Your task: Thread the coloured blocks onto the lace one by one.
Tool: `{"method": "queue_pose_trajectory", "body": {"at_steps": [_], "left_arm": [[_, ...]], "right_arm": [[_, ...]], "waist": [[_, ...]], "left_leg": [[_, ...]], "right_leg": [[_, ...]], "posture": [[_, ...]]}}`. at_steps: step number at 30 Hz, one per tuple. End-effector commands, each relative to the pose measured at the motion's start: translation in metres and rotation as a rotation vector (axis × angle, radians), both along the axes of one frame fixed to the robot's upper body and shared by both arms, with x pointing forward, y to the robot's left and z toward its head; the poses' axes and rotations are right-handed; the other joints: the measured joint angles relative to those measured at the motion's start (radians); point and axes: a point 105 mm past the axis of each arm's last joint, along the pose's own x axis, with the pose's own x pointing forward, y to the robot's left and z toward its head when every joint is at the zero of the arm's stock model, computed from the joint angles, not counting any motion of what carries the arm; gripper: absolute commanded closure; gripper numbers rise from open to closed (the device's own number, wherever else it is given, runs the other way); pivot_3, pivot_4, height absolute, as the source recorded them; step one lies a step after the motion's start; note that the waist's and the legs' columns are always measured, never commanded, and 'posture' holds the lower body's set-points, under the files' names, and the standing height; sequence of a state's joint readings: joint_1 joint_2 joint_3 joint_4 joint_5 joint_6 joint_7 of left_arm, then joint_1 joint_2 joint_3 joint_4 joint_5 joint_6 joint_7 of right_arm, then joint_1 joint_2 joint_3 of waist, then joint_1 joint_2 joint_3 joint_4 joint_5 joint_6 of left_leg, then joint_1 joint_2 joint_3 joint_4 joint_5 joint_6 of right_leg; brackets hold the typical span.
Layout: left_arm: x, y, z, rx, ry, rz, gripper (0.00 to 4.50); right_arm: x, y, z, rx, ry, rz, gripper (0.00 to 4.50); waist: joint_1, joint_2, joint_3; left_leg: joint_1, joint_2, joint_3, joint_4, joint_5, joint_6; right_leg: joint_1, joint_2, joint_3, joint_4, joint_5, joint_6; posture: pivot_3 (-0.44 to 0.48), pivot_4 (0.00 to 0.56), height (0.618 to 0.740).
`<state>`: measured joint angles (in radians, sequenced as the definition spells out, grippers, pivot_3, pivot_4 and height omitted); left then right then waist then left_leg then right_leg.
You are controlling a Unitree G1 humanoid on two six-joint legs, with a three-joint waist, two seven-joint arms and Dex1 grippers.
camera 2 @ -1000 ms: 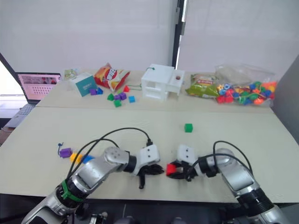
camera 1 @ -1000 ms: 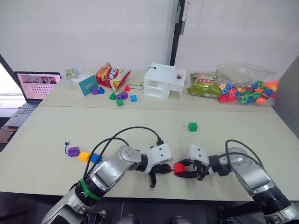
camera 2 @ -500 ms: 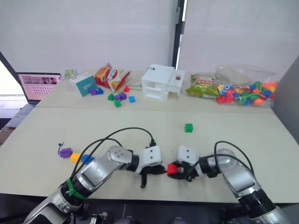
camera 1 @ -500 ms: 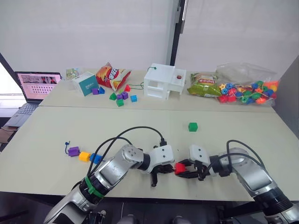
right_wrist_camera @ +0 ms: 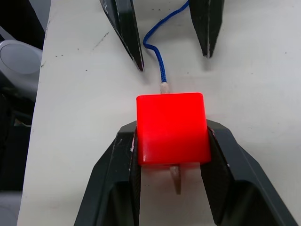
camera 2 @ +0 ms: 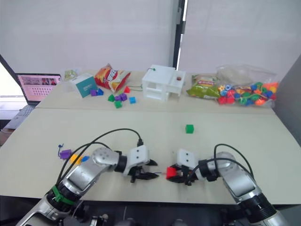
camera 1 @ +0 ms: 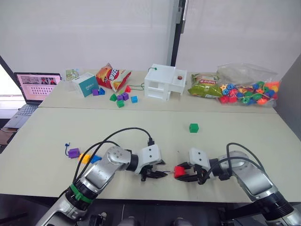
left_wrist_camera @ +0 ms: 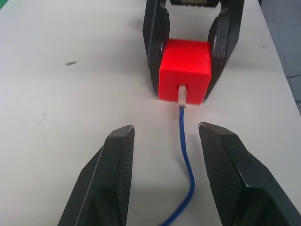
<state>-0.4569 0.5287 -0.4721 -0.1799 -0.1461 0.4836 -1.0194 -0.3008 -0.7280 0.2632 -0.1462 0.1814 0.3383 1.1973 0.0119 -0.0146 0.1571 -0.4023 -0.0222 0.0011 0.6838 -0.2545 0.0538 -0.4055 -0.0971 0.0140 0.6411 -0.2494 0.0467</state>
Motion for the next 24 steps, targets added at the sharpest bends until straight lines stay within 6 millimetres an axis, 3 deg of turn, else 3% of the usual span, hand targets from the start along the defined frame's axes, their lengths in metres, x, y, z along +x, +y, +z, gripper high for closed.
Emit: {"method": "queue_pose_trajectory", "body": {"at_steps": [1,7,13,15,24], "left_arm": [[-0.001,0.004,0.007,-0.02,-0.035,-0.026,2.19],[0.001,0.015,-0.005,0.002,-0.025,-0.021,2.19],[-0.003,0.009,-0.004,-0.035,-0.015,-0.043,4.06],[-0.004,0.006,-0.003,-0.046,-0.023,-0.05,4.5],[0.001,-0.018,0.002,-0.086,-0.053,-0.055,4.5]], "right_arm": [[0.001,0.0,0.006,0.01,-0.021,-0.006,3.31],[0.001,-0.003,0.007,0.006,-0.027,-0.02,3.31],[0.0,-0.003,0.009,0.003,-0.029,-0.022,3.31],[0.0,-0.003,0.009,0.003,-0.028,-0.025,3.31],[-0.002,-0.003,0.009,-0.007,-0.024,-0.009,3.31]], "waist": [[0.001,0.0,0.0],[0.001,0.0,0.0],[0.001,0.0,0.0],[0.001,0.0,0.0],[0.002,0.0,0.0]], "left_leg": [[0.0,0.0,0.0,0.0,0.0,0.0],[0.0,0.0,0.0,0.0,0.0,0.0],[0.0,0.0,0.0,0.0,0.0,0.0],[0.0,0.0,0.0,0.0,0.0,0.0],[0.0,0.0,0.0,0.0,0.0,0.0]], "right_leg": [[0.0,0.0,0.0,0.0,0.0,0.0],[0.0,0.0,0.0,0.0,0.0,0.0],[0.0,0.0,0.0,0.0,0.0,0.0],[0.0,0.0,0.0,0.0,0.0,0.0],[0.0,0.0,0.0,0.0,0.0,0.0]], "posture": [[0.0,0.15,0.74],[0.0,0.15,0.74],[0.0,0.15,0.74],[0.0,0.15,0.74],[0.0,0.15,0.74]]}}
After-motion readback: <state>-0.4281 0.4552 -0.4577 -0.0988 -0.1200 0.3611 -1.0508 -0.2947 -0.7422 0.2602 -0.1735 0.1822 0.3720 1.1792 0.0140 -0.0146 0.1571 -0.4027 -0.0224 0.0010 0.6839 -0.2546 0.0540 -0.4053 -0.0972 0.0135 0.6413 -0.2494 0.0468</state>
